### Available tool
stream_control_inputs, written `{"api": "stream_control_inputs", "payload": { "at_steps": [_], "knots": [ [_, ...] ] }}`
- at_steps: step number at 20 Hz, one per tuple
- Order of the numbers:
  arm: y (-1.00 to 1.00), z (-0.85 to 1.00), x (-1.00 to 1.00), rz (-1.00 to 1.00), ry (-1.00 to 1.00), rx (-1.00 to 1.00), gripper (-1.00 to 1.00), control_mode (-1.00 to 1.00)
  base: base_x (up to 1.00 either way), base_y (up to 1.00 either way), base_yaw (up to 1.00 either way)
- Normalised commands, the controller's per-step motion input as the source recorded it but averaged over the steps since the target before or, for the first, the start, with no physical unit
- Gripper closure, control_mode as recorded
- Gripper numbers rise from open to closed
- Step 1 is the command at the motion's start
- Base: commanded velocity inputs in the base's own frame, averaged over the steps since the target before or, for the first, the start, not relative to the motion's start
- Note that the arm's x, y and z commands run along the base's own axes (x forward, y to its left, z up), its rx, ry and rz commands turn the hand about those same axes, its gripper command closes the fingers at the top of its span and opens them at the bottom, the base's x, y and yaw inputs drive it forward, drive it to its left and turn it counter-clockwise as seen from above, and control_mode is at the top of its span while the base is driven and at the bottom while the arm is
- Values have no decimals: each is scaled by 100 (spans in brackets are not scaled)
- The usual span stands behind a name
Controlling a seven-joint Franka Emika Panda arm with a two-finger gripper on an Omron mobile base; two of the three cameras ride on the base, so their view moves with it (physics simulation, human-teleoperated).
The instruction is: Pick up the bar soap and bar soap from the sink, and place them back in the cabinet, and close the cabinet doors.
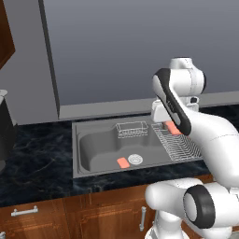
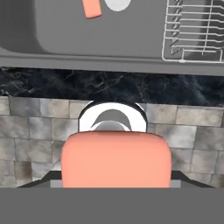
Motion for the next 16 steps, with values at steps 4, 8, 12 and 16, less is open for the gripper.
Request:
{"api": "stream_control_inputs", "payload": {
  "at_steps": [4,8,12,16],
  "knots": [
    [0,7,-2,0,-9,0,100,-100,0,0,0],
    [0,1,0,0,-1,0,100,-100,0,0,0],
    [-1,1,0,0,2,0,100,-100,0,0,0],
    [0,0,0,0,0,0,100,100,0,0,0]
  ]
}}
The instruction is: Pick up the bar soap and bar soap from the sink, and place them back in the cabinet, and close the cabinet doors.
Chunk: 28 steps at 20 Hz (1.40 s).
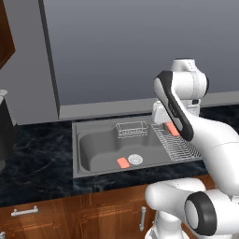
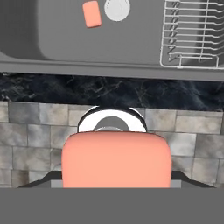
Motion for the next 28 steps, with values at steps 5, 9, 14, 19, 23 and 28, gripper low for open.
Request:
{"api": "stream_control_inputs", "payload": {
  "at_steps": [5,9,14,19,23,28],
  "knots": [
    [0,0,0,0,0,0,100,100,1,-14,-12],
    [0,0,0,0,0,0,100,100,0,-24,-31],
    [0,0,0,0,0,0,100,100,0,-19,-43],
    [0,0,0,0,0,0,100,100,0,-16,-52],
    [0,0,0,0,0,0,100,100,0,-5,-55],
    [0,0,0,0,0,0,100,100,0,-1,-57]
  ]
}}
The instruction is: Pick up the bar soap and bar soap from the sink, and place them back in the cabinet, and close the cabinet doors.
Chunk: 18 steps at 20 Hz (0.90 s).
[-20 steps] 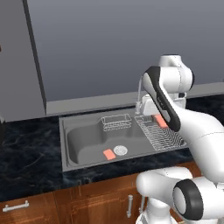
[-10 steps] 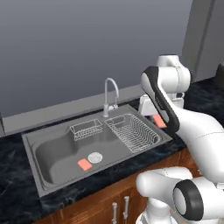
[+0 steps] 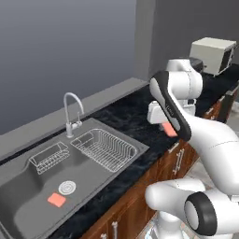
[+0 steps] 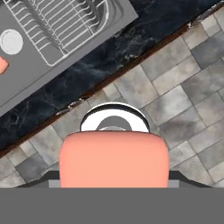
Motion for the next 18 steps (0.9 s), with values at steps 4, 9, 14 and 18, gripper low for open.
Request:
{"api": "stream_control_inputs", "payload": {
  "at_steps": [4,9,14,18],
  "knots": [
    [0,0,0,0,0,0,100,100,8,0,-58],
    [0,0,0,0,0,0,100,100,10,-2,-58],
    [0,0,0,0,0,0,100,100,18,-5,-56],
    [0,0,0,0,0,0,100,100,19,-4,-52]
  ]
}}
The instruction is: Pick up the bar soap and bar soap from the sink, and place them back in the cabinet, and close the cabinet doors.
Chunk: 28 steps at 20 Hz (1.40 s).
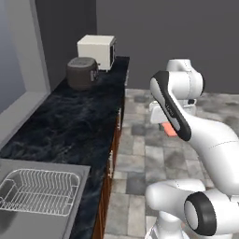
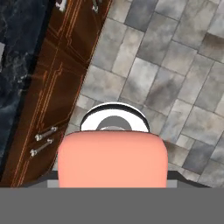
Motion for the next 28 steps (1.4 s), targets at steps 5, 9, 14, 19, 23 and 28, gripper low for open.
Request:
{"api": "stream_control_inputs", "payload": {
  "at_steps": [5,9,14,19,23,28],
  "knots": [
    [0,0,0,0,0,0,100,100,22,-4,-54],
    [0,0,0,0,0,0,100,100,17,-15,-53],
    [0,0,0,0,0,0,100,100,15,-33,-48],
    [0,0,0,0,0,0,100,100,23,-45,-49],
    [0,0,0,0,0,0,100,100,22,-54,-46],
    [0,0,0,0,0,0,100,100,41,-41,-55]
  ]
}}
